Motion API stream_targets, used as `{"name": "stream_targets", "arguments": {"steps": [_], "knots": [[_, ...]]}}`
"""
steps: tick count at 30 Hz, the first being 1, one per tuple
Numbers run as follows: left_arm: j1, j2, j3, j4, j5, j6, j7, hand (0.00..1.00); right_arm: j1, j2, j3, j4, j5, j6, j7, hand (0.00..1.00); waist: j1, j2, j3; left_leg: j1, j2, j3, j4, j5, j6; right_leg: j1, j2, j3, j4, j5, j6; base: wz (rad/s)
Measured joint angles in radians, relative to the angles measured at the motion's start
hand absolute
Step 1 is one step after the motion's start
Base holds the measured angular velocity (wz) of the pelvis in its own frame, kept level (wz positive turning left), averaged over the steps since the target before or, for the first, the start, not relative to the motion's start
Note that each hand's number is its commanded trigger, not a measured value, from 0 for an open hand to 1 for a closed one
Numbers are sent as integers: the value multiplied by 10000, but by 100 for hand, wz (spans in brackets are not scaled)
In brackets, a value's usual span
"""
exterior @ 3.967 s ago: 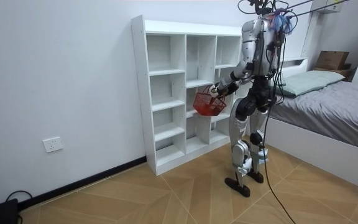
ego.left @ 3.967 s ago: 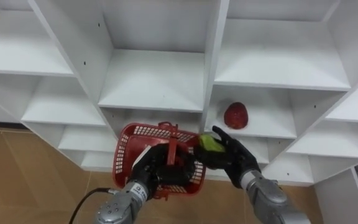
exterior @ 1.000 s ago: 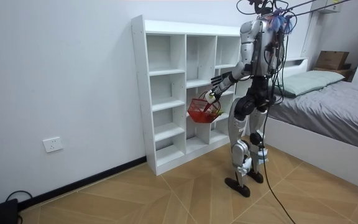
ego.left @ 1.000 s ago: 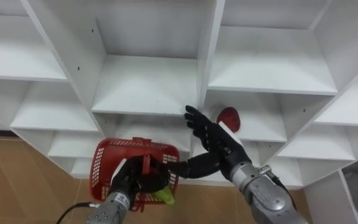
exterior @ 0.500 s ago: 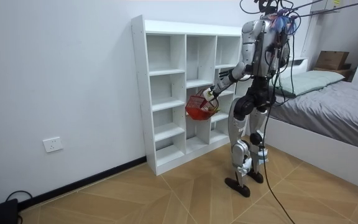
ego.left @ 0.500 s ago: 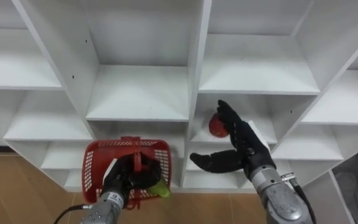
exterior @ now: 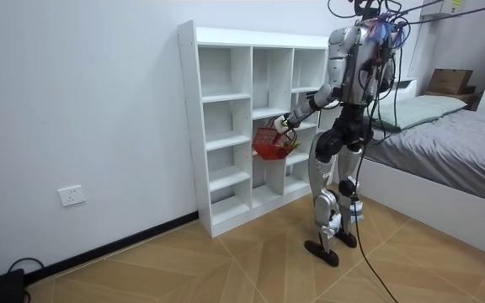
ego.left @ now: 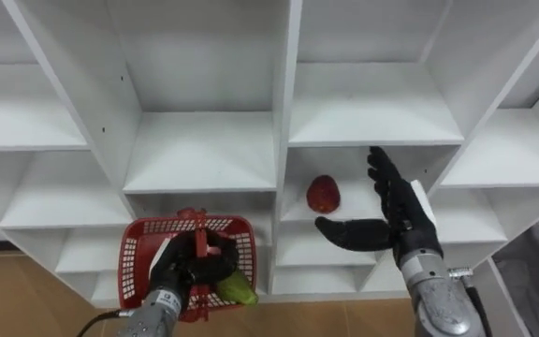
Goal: Collect fruits from the closet
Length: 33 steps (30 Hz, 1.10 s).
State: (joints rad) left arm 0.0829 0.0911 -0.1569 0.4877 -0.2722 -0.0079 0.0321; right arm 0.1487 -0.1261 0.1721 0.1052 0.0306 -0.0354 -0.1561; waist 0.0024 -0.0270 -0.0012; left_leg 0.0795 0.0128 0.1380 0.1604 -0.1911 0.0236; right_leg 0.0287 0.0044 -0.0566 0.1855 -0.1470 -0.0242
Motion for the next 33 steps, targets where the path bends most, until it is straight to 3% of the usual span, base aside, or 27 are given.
{"name": "stream_targets", "arguments": {"steps": [8, 25, 28, 33], "knots": [[0, 36, -2, 0, 1, 3, 91, 100, -2, -23, -7, 113, 98, -1, -517, 0, -1, -58, 137, 5, -12, -12, -48, -7, -4, 5, 29, -3, -43, -5, 7, 0], [197, 154, 457, 2, -28, 62, -456, 100, -192, -31, -364, 2501, 1747, 8, -728, 0, 56, -132, 92, -212, -39, -292, 137, -8, -4, 22, -108, -401, -137, -10, 11, 5], [183, 150, 445, -4, -76, 57, -489, 100, -526, -74, -372, 3048, 2215, 16, -685, 0, 51, -207, 39, -521, -30, -365, 300, -9, -3, -323, -158, -513, 82, -54, -2, 6], [177, 159, 432, -4, -107, 43, -636, 100, -1416, -355, -402, 4065, 2218, 14, -551, 0, 83, -253, 53, -1124, -18, -608, 755, -21, 18, -716, -222, -770, 357, -48, -12, 16]]}}
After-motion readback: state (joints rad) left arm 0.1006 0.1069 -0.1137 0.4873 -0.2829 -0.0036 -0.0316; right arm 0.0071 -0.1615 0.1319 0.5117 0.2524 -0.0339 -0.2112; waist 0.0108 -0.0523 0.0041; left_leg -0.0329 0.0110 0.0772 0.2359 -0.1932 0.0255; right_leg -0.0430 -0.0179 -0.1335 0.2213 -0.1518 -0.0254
